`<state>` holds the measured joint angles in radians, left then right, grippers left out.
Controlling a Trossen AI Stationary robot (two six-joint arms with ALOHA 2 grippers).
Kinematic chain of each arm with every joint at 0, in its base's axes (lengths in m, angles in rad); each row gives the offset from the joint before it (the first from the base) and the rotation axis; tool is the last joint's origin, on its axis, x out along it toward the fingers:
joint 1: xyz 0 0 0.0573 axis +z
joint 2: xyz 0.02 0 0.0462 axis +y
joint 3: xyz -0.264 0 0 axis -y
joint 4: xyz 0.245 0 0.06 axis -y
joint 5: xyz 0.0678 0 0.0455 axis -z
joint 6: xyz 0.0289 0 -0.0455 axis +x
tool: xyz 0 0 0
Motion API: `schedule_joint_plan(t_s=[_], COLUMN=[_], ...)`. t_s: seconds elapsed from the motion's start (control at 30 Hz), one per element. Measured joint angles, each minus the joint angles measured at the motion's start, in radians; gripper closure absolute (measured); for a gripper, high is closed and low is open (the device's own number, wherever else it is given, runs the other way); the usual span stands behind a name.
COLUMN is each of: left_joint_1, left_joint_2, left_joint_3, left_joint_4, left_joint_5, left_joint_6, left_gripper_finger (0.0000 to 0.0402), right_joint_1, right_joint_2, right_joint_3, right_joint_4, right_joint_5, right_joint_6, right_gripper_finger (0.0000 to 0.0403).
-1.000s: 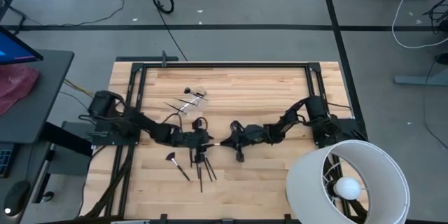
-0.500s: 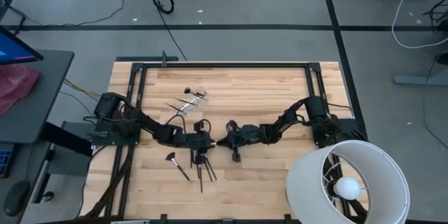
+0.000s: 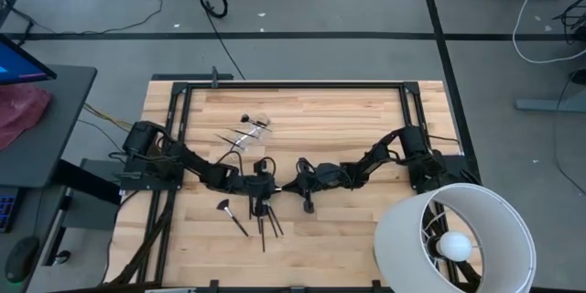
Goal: Put items in baskets/containers
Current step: Put the eyeshadow brush into the middle section of the transparent organizer
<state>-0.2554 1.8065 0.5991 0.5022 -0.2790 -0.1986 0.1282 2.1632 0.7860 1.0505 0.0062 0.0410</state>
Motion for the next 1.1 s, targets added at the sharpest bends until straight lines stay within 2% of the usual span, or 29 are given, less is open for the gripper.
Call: schedule_joint_plan(t_s=[0.33,0.47,0.57,0.77,0.93,1.1], left_joint_1=[0.002,0.002,0.002,0.0,0.0,-0.003], left_joint_2=[0.0,0.0,0.0,0.002,0.002,-0.004], left_joint_3=[-0.002,-0.002,-0.002,-0.002,-0.002,-0.002], left_joint_4=[0.006,0.007,0.008,0.013,0.012,0.005], left_joint_5=[-0.009,-0.01,-0.007,-0.002,-0.016,-0.021], left_joint_6=[0.001,0.001,0.01,0.013,0.011,0.009], left_gripper_finger=[0.029,0.0278,0.0295,0.0382,0.0377,0.0388], right_joint_1=[-0.002,-0.002,-0.002,0.0,-0.001,-0.001], right_joint_2=[0.0,0.0,0.0,0.0,0.0,0.0], right_joint_3=[0.0,0.0,0.0,0.0,0.0,0.001], right_joint_4=[-0.03,-0.03,-0.029,-0.029,-0.028,-0.026], right_joint_5=[0.008,0.007,0.007,0.004,0.001,0.008], right_joint_6=[0.002,0.002,0.002,0.002,0.002,0.002], right_gripper_finger=[0.0393,0.0393,0.0392,0.0392,0.0389,0.0353])
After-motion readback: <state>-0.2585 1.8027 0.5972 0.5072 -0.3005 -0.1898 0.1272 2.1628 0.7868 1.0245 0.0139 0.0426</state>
